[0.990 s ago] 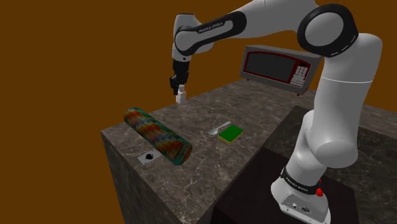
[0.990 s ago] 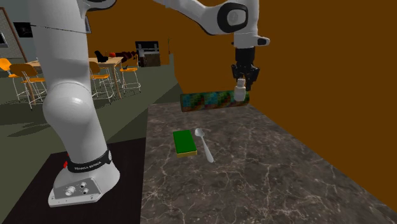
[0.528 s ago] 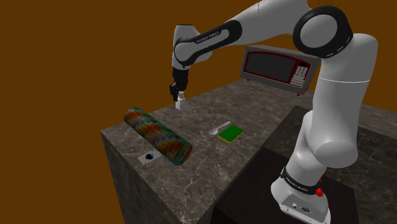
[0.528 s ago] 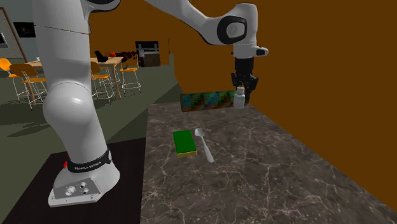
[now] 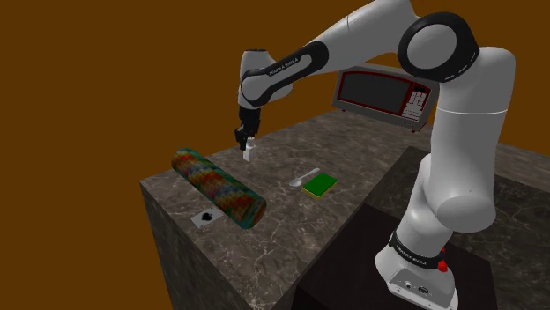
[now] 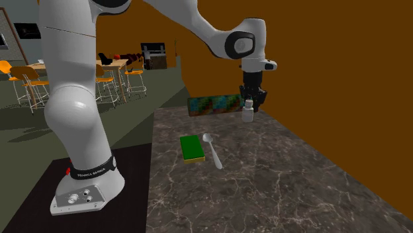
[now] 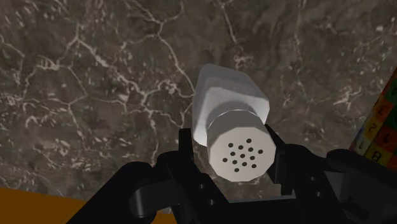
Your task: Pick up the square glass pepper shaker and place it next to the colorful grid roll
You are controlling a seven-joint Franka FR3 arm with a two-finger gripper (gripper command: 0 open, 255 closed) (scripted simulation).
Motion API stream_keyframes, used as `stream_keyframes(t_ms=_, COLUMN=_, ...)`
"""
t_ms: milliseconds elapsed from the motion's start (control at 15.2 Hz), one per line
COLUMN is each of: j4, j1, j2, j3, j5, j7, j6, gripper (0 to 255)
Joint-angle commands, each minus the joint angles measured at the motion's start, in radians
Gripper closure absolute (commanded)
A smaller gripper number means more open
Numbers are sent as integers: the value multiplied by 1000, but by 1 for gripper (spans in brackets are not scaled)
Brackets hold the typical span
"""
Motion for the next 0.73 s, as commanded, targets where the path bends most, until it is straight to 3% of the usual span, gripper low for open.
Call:
stream_keyframes(t_ms=0, j4=-14, j1=0, j2=10, j3=1, j5=2, j7=-1, j6=25, gripper=255)
stream_keyframes(t_ms=660, j4=-33, j1=-2, j2=34, j3=3, j5=8, j7=-4, j6=67, gripper=255)
